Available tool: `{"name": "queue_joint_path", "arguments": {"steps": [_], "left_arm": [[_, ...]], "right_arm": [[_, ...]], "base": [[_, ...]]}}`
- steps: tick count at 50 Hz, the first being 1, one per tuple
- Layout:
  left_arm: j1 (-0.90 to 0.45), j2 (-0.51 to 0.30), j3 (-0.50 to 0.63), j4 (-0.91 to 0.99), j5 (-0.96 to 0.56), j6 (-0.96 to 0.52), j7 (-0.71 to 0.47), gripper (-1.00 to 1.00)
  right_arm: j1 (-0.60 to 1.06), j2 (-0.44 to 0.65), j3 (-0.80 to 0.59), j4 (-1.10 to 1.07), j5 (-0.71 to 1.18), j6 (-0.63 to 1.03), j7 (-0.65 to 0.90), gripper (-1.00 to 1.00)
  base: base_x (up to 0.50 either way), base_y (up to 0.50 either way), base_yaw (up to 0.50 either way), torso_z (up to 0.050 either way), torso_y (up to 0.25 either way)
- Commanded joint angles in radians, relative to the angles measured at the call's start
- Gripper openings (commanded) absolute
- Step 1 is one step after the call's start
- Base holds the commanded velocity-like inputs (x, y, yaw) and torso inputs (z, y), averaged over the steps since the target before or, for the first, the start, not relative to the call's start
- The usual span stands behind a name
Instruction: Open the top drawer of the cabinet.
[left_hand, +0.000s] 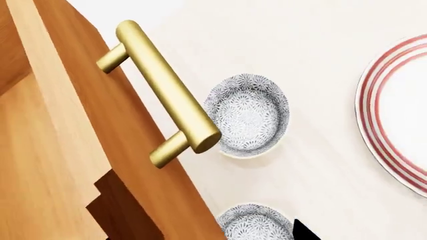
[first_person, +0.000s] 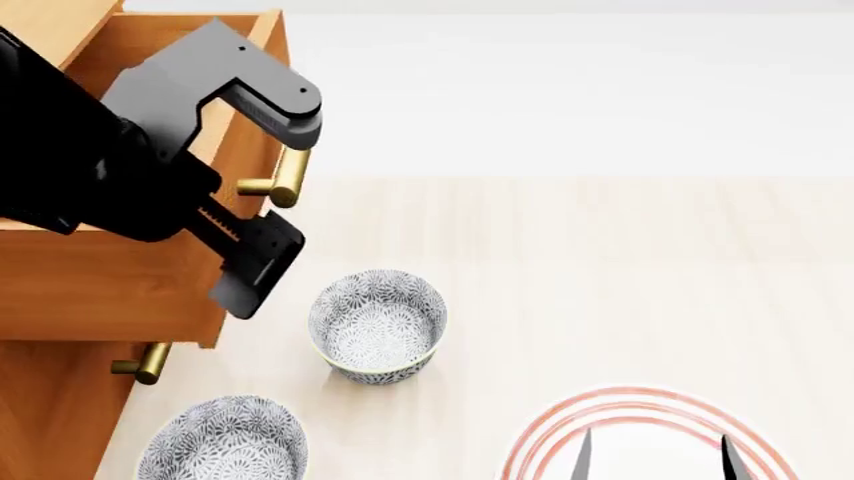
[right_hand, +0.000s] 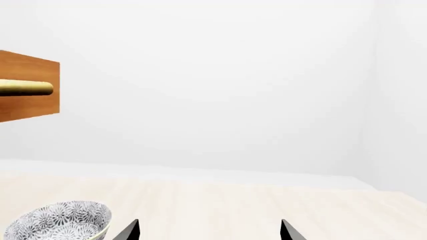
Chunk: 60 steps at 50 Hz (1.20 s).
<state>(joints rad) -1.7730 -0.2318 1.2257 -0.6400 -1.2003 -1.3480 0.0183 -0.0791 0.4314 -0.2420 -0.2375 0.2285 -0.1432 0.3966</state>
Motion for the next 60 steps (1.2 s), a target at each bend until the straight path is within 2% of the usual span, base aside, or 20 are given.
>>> {"name": "queue_joint_path", "arguments": {"steps": [1,60], "left_arm": [[0.004,0.012,-0.052,0.071,-0.119,-0.021,-0.024,1.0],[0.009,0.092,-0.098,0.15,-0.245,-0.028,-0.116,1.0]], "right_arm": [[0.0,0.002,0.0,0.003,0.002,-0.005,0.0,1.0],[-0.004,0.014,0.003,0.003,0.02,-0.02,0.005,1.0]], "base": [[0.0,0.0,0.0,0.0,0.0],[0.0,0.0,0.0,0.0,0.0]]}}
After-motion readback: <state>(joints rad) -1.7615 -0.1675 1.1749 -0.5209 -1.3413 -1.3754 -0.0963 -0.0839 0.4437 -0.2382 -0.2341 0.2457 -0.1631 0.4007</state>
